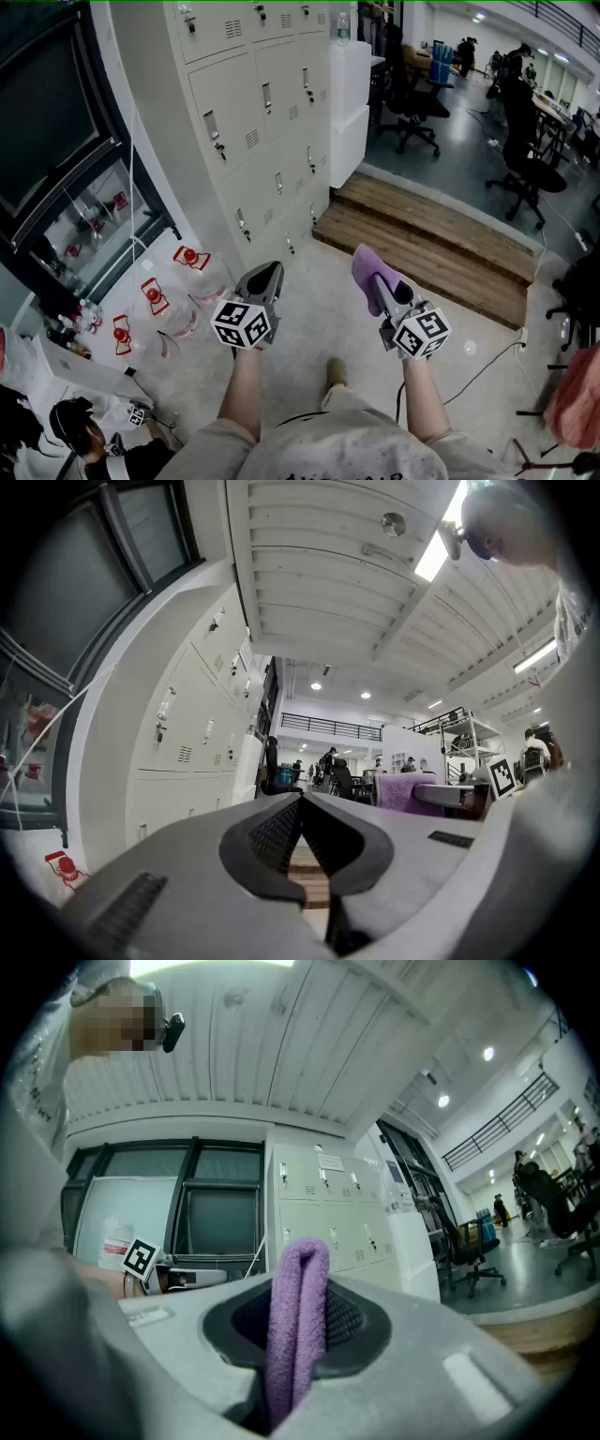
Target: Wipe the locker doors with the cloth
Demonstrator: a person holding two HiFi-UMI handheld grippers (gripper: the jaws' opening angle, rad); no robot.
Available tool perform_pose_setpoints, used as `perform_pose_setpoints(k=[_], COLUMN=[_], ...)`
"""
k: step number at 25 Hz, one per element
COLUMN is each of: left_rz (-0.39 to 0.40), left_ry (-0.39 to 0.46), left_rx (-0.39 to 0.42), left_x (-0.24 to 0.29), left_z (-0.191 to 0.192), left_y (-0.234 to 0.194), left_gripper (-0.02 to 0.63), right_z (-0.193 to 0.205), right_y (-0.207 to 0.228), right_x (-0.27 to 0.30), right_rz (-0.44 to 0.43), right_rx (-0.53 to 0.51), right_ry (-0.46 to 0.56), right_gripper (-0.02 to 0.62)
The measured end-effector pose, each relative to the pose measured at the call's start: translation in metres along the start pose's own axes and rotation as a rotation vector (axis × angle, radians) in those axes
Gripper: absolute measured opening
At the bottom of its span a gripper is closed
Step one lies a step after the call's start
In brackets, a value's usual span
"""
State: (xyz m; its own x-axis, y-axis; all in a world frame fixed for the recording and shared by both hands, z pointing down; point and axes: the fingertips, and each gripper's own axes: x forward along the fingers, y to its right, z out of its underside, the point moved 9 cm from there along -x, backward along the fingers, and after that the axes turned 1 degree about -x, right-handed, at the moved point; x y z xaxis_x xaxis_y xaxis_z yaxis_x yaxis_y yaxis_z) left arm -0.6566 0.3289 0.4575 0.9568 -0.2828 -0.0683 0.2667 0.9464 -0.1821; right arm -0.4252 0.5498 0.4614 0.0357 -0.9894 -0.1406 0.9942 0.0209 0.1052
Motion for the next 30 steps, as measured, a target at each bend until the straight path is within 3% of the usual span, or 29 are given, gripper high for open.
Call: perform_pose_setpoints(k=[15, 30], left_rz=[-0.066, -0.105], left_ry=[-0.014, -0.033], left_rx=[-0.006, -0.016], left_x=[0.183, 0.276], left_z=[-0.006, 0.005], left_y=[-0.082, -0.123], left_gripper=[-0.002, -0.002], right_z=[0.012, 0.036], right_y=[0.16, 0.251], right_x=[0.158, 0.231], right_rz=[-0.037, -0.05], right_rx=[0.018, 0.142], right_ry=[-0.029, 0.0], right_gripper=[0.054, 0.054])
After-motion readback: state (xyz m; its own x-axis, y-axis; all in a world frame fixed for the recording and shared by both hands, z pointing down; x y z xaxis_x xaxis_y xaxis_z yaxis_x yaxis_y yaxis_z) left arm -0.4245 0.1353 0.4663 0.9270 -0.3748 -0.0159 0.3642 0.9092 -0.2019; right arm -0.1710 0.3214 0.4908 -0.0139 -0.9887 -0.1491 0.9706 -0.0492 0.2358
